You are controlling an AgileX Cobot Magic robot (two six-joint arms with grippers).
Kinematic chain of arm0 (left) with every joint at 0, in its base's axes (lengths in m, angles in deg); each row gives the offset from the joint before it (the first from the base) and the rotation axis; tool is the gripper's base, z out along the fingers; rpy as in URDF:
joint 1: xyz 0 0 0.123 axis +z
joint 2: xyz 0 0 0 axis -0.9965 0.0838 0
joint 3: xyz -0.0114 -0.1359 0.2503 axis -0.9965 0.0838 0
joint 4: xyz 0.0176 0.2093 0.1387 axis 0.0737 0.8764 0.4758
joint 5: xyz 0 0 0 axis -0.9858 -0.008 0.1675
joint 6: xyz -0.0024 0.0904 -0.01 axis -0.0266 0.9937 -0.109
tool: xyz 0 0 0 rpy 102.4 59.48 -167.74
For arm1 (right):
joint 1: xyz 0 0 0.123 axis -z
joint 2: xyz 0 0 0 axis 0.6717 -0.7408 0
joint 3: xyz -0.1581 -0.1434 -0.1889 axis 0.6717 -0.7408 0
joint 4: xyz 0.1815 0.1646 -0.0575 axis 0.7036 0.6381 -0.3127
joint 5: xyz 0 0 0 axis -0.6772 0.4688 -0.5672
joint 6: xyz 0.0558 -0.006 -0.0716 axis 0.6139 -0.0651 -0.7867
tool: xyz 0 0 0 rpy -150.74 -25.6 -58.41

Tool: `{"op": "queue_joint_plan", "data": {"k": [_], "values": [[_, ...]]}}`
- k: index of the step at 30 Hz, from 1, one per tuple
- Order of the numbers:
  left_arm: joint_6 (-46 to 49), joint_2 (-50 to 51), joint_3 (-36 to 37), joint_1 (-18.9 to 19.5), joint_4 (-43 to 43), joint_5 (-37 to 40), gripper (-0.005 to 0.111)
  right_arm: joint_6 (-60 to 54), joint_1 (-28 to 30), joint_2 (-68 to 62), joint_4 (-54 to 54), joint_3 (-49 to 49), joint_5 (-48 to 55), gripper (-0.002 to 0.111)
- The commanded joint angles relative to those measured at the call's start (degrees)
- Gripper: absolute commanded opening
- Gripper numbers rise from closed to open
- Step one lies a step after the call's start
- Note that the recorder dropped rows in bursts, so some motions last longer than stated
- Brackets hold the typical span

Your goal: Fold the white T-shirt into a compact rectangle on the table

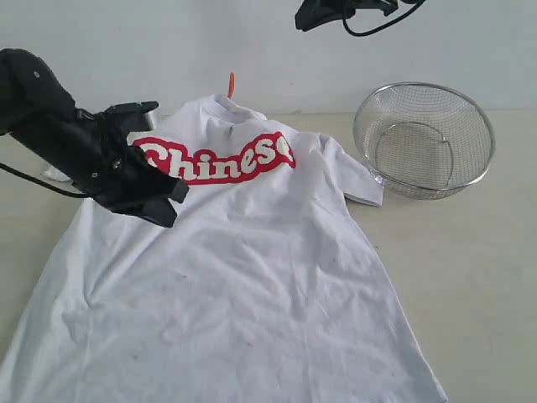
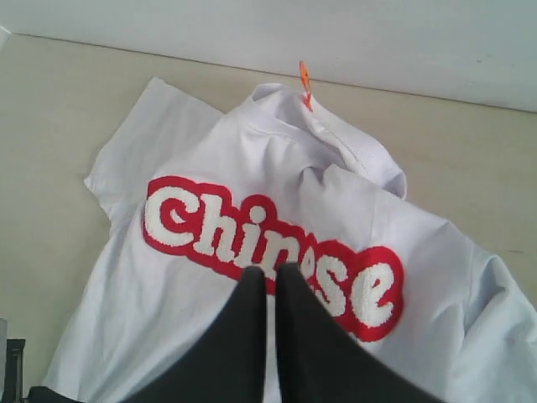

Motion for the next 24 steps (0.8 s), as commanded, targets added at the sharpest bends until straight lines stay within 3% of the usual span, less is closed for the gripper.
{"op": "queue_joint_plan", "data": {"k": [1,6,24], "values": [[-3.7,0.4,-0.4,0.1,6.1,2.1,0.005,-0.1,0.0,1.0,-0.6,0.2,-0.1,0.0],[-9.3,0.8,-0.4,0.1,13.2,3.3,0.005,-0.1,0.0,0.8,-0.2,0.2,-0.1,0.0],[-9.8,4.2,-0.2,0.0,13.3,5.9,0.005,-0.3,0.0,0.8,1.4,0.2,-0.1,0.0]]}}
